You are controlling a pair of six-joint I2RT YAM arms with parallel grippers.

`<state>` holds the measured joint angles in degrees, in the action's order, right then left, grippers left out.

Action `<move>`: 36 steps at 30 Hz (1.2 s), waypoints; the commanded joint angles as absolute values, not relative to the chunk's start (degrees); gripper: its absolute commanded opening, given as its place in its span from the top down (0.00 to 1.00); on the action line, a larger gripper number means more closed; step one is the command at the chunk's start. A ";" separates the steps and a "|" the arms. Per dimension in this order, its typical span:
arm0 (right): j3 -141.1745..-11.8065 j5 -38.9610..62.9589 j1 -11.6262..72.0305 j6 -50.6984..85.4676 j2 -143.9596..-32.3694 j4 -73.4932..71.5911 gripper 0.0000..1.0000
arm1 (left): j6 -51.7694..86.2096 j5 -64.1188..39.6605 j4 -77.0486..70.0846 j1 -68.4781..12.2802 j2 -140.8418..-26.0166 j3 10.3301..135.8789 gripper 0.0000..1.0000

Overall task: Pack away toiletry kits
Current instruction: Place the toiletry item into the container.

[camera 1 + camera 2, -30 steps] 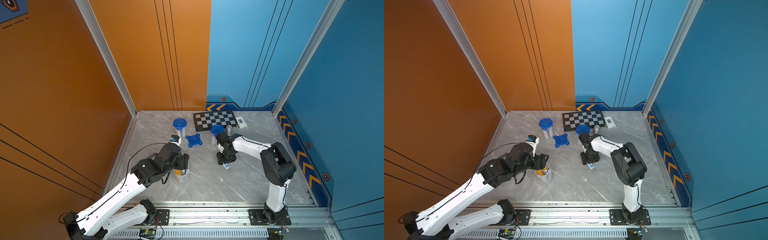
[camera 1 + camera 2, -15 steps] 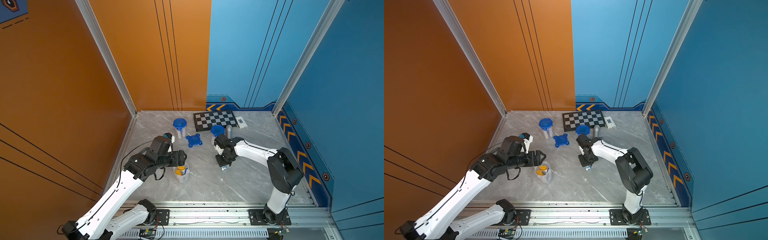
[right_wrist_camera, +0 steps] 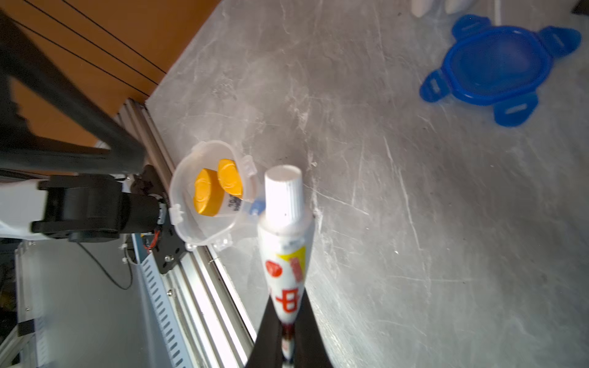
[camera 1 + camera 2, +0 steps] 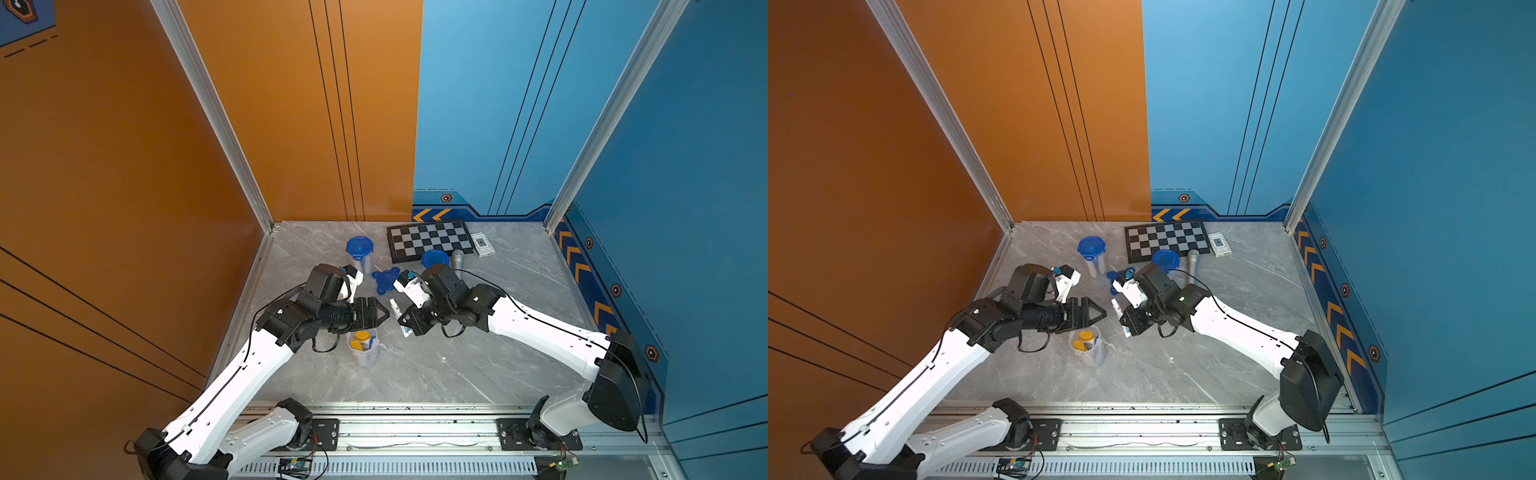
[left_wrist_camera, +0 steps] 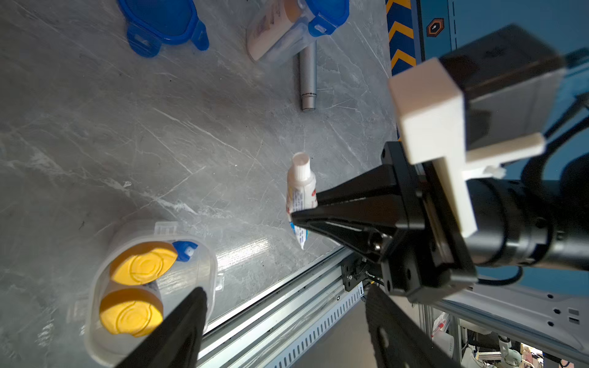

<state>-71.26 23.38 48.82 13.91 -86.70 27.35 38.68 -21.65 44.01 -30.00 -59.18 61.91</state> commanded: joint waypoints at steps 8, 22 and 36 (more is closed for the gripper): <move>-77.50 29.13 52.99 15.21 -88.81 25.66 0.97 | 42.82 -23.49 33.24 -28.77 -59.13 54.50 0.38; -78.44 29.16 53.62 15.64 -90.46 24.96 0.94 | 46.40 -25.54 27.31 -27.40 -54.63 48.92 0.85; -78.85 22.18 49.88 18.27 -90.15 25.51 0.13 | 30.46 -9.47 42.95 -28.44 -49.88 53.33 1.00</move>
<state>-77.87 26.11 51.00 17.02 -91.57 25.65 35.99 -15.05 39.00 -27.81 -50.33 51.48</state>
